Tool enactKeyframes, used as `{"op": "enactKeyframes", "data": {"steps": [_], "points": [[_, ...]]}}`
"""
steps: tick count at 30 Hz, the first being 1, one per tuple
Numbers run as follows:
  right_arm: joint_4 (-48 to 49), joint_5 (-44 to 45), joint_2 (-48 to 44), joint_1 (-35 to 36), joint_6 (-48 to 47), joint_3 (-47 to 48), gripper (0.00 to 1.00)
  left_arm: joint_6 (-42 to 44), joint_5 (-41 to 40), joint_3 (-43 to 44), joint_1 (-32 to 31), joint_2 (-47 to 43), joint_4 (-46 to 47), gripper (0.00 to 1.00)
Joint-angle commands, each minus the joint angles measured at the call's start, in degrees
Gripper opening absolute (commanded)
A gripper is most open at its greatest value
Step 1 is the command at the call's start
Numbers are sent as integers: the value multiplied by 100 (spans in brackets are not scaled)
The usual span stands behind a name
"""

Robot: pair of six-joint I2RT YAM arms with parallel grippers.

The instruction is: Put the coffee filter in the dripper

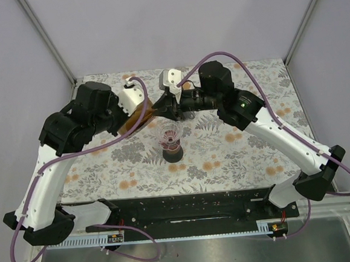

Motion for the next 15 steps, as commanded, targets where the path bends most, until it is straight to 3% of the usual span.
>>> {"op": "enactKeyframes", "data": {"steps": [1, 15], "points": [[173, 452, 10, 338, -391, 256, 32, 217, -166, 209, -43, -153, 90, 0], [58, 1506, 634, 585, -911, 653, 31, -91, 326, 323, -61, -268, 90, 0]]}}
